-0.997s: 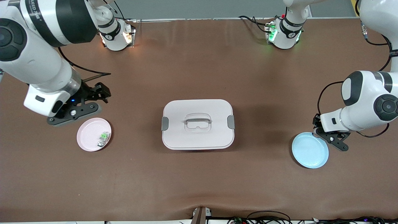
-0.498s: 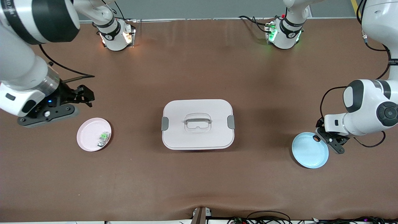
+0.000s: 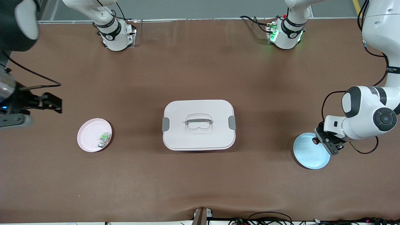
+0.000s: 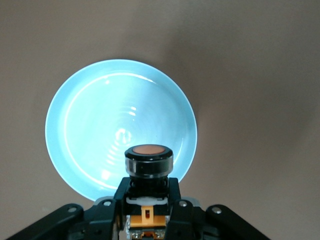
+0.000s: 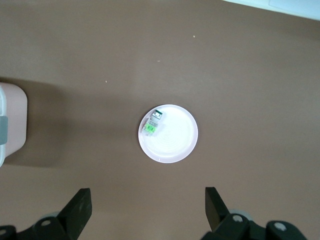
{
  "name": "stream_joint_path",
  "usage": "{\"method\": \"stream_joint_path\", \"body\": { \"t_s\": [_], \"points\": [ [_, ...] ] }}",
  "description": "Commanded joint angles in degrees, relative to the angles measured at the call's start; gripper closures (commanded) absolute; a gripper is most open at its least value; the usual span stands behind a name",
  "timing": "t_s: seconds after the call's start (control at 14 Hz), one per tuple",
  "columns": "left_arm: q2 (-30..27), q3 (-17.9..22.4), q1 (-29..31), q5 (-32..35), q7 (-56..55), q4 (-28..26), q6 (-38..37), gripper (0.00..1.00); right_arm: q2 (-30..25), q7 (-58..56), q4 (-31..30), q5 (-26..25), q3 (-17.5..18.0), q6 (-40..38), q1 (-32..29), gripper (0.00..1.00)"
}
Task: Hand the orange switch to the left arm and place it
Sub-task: 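Move the switch over the blue plate while the right gripper retracts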
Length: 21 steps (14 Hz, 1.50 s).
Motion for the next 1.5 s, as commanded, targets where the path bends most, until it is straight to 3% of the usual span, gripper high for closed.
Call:
{"method": "stream_joint_path", "body": {
  "t_s": [0.0, 0.36, 0.57, 0.71, 1.42],
  "points": [
    [1.73, -0.43, 1.65, 1.12, 7.84, 0.13, 3.52, 1.0, -1.03, 1.38, -0.39, 1.97, 0.76, -0.15, -2.79, 0.0],
    [5.33, -0.43, 2.1, 1.12, 17.97, 0.66, 9.41, 1.0, -1.29, 11.12, -0.48, 2.06, 0.75, -0.94, -3.67, 0.0],
    [7.62, -0.52, 1.75, 1.12, 29.72, 2.32, 12.05, 1.0, -1.99, 11.94, -0.48, 4.16, 0.93, -1.03, -5.6, 0.0],
    [8.59, -0.52, 1.83, 1.04, 31.16, 2.77, 12.23, 1.0, -2.52, 11.67, -0.48, 6.0, 1.02, -1.11, -7.44, 0.0],
    [10.96, -0.43, 1.66, 4.03, 31.87, 2.68, 14.95, 1.0, -4.19, 12.37, -0.92, 4.61, 1.19, -3.92, -8.15, 0.0]
  ]
}}
